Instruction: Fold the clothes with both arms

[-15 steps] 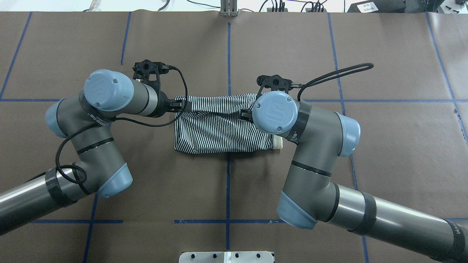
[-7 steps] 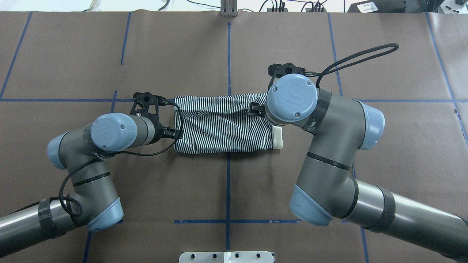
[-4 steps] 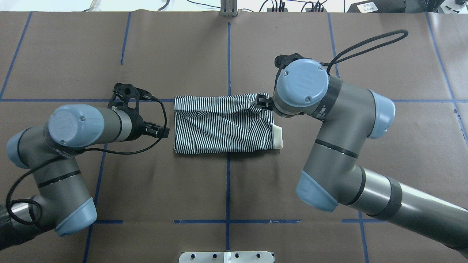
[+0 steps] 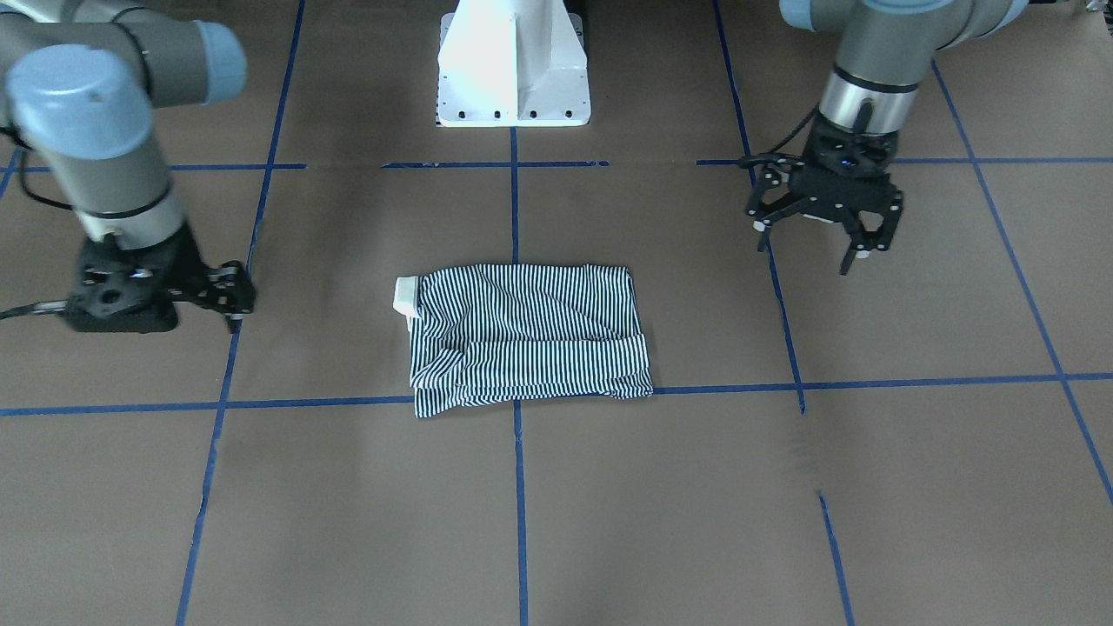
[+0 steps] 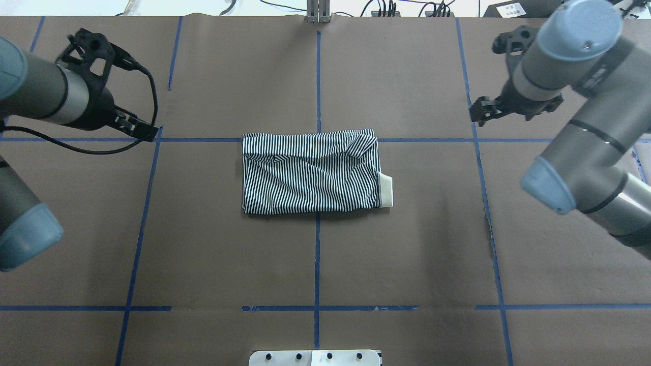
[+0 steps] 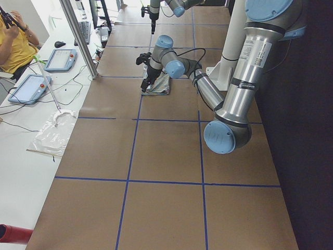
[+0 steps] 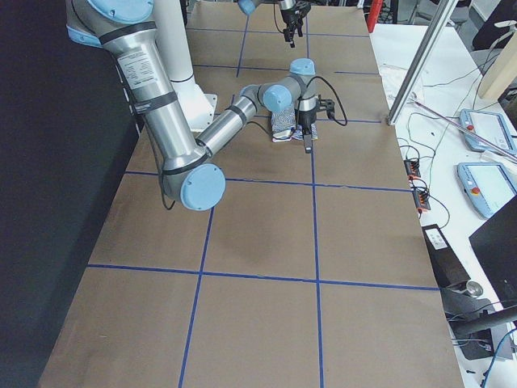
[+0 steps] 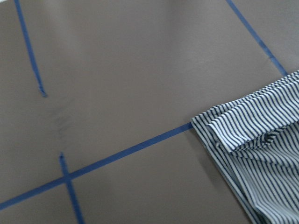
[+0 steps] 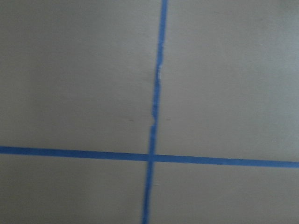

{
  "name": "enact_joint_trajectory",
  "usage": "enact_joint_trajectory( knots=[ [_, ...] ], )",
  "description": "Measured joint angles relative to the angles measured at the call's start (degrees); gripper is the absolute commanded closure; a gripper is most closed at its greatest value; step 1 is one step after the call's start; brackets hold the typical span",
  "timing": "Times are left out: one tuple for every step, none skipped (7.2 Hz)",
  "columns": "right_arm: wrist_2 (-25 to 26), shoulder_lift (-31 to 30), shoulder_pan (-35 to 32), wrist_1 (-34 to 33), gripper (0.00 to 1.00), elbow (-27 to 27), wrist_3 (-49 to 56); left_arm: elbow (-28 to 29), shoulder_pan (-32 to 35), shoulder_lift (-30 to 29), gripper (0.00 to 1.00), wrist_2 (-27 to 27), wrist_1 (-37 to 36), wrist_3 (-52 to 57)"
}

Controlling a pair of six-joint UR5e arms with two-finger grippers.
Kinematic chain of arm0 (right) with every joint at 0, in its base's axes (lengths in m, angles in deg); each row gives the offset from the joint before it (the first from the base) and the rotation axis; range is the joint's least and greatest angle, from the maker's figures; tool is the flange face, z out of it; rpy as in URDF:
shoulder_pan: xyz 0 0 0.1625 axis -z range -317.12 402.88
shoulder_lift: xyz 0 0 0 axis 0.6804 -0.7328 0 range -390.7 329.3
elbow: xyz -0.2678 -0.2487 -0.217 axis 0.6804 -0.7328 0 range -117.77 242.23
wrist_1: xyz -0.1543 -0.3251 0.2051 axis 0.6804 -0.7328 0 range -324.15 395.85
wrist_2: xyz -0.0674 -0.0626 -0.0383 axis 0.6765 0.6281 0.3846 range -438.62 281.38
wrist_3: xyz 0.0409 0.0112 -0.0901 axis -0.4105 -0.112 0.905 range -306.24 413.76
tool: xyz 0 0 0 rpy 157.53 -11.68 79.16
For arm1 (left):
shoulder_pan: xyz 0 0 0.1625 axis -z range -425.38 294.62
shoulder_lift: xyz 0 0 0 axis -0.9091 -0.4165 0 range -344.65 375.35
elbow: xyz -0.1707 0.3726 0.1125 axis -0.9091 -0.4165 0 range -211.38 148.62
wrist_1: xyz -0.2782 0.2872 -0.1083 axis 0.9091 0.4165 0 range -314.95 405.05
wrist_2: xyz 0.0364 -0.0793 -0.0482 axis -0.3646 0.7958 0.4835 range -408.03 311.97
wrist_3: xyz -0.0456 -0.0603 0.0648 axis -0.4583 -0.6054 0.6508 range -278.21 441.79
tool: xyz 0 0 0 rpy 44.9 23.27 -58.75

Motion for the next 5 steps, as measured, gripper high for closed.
enact_joint_trajectory(
  knots=[
    [-5.20, -6.31, -8.20, 0.09, 0.00, 0.25, 13.80, -0.25, 6.59, 2.44, 0.00, 4.95, -1.40, 8.38],
    [-9.64, -12.47, -15.94, 0.10, 0.00, 0.23, 24.93, 0.60, 13.15, 5.09, 0.00, 10.94, -1.98, 14.76],
    [-12.22, -18.13, -22.10, 0.10, 0.00, -0.01, 31.28, 2.77, 18.41, 8.03, 0.00, 15.62, -2.13, 17.98],
    [-14.36, -22.33, -26.39, 0.10, 0.00, -0.59, 33.86, 5.74, 22.78, 10.70, 0.00, 17.91, -2.06, 19.33],
    [-16.89, -25.32, -29.17, 0.09, 0.00, -0.88, 34.92, 8.61, 27.44, 12.50, 0.00, 18.84, -1.83, 20.71]
  ],
)
